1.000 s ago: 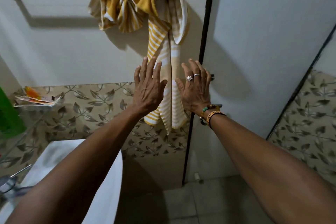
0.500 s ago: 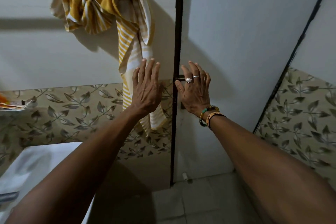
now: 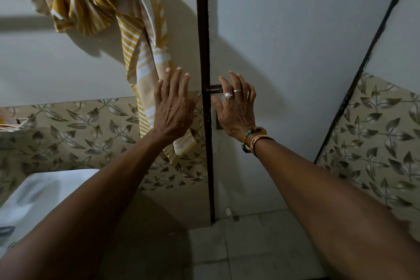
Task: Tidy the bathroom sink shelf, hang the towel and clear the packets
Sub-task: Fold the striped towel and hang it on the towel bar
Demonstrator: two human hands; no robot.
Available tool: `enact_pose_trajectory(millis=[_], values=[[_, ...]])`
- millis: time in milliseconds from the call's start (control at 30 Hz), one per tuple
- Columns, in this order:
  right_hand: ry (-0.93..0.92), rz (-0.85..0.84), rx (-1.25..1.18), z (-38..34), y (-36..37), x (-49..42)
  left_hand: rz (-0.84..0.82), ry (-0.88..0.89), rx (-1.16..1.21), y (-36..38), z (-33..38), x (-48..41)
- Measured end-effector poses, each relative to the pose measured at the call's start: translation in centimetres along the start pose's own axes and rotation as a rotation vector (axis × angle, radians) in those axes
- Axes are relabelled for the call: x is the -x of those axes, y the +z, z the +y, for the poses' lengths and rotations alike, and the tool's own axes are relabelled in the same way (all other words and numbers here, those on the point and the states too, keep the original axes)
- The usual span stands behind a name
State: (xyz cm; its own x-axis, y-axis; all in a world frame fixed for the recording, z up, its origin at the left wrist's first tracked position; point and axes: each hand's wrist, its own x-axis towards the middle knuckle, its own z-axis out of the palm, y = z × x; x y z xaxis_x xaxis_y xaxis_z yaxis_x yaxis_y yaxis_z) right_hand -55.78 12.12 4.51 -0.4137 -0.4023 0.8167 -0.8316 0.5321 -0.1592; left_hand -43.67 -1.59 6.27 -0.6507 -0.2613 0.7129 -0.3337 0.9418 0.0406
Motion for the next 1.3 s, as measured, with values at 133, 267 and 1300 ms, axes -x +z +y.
enact_pose_trajectory(millis=[133, 267, 1300], values=[[0.016, 0.007, 0.002, 0.2, -0.4, 0.1, 0.001, 0.011, -0.002, -0.1, 0.2, 0.0], [0.009, -0.011, 0.007, -0.2, -0.8, 0.1, 0.005, 0.010, 0.009, -0.5, 0.2, 0.0], [0.010, 0.010, 0.086, -7.8, -3.2, 0.4, 0.109, 0.073, -0.038, -5.2, -6.3, 1.7]])
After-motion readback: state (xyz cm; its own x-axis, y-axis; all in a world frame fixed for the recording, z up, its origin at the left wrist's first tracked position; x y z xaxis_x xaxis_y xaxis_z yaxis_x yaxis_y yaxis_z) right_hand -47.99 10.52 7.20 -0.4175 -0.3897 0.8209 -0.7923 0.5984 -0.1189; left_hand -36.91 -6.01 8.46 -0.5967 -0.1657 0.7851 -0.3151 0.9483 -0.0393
